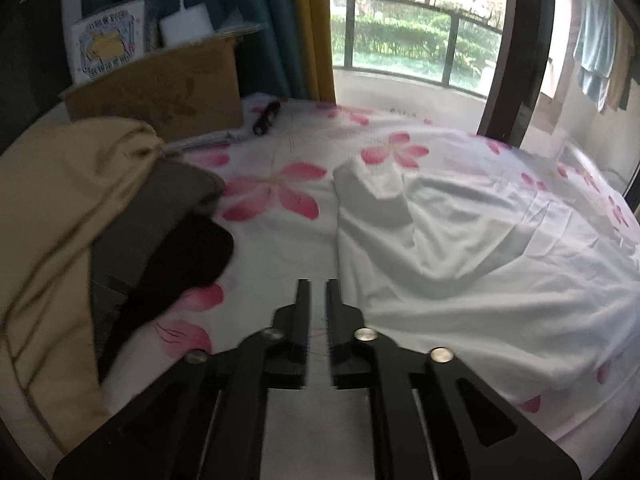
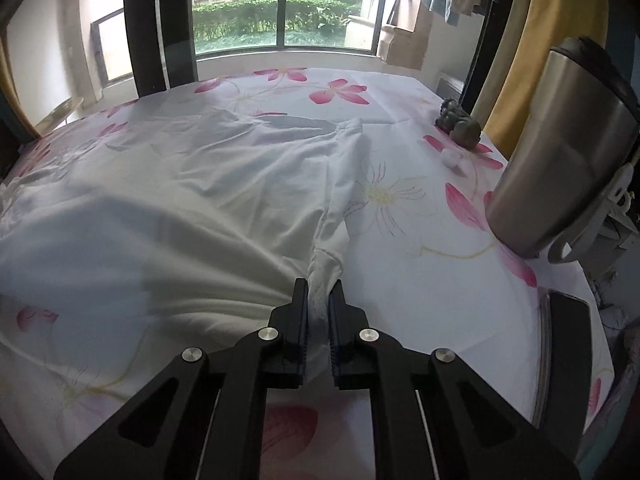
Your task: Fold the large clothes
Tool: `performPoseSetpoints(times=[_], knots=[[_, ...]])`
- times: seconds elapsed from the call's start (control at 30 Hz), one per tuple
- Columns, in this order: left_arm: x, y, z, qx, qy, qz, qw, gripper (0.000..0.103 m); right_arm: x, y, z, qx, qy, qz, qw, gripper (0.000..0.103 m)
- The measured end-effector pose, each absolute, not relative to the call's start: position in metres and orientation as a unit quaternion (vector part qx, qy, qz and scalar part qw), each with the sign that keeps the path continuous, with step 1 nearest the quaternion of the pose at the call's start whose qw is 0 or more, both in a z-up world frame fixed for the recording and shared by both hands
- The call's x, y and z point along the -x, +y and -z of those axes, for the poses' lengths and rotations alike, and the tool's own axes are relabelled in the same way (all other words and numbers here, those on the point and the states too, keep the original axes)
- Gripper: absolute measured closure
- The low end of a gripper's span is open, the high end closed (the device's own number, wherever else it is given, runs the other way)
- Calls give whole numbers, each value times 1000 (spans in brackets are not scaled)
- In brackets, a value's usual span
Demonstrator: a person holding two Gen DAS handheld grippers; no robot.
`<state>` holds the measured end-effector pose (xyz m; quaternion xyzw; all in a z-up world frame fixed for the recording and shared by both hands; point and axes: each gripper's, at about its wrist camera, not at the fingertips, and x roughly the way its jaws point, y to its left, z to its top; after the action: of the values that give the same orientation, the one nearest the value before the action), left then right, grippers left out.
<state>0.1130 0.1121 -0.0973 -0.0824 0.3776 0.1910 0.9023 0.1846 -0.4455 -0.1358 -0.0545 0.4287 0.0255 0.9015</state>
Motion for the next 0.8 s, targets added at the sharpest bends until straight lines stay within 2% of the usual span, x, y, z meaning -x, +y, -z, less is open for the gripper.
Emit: performPoseSetpoints(times=[0.03, 0.1, 0.13, 0.2, 0.43, 0.57, 0.8], knots=[[-111, 110, 93, 78, 370, -193, 905, 76, -182, -445, 133, 54, 428, -19, 902, 87], [-107, 105, 80, 73, 347, -193, 915, 70, -178, -447, 127, 51, 424, -6, 904, 69], [-106, 103, 75, 73, 339, -189, 919, 70, -175, -449, 123, 45, 418, -1, 907, 49], [-107, 95, 66, 76, 326, -169, 927, 70, -169, -453, 115, 31, 407, 2, 913, 30], [-120, 40, 64, 69, 334, -72, 937, 70, -148, -442, 103, 25, 403, -19, 915, 28], [-121, 10, 73, 71, 347, -40, 934, 70, -136, -430, 111, 10, 408, -47, 912, 20], [-126, -28, 93, 72, 380, -12, 922, 70, -129, -415, 134, -3, 432, -76, 899, 17]])
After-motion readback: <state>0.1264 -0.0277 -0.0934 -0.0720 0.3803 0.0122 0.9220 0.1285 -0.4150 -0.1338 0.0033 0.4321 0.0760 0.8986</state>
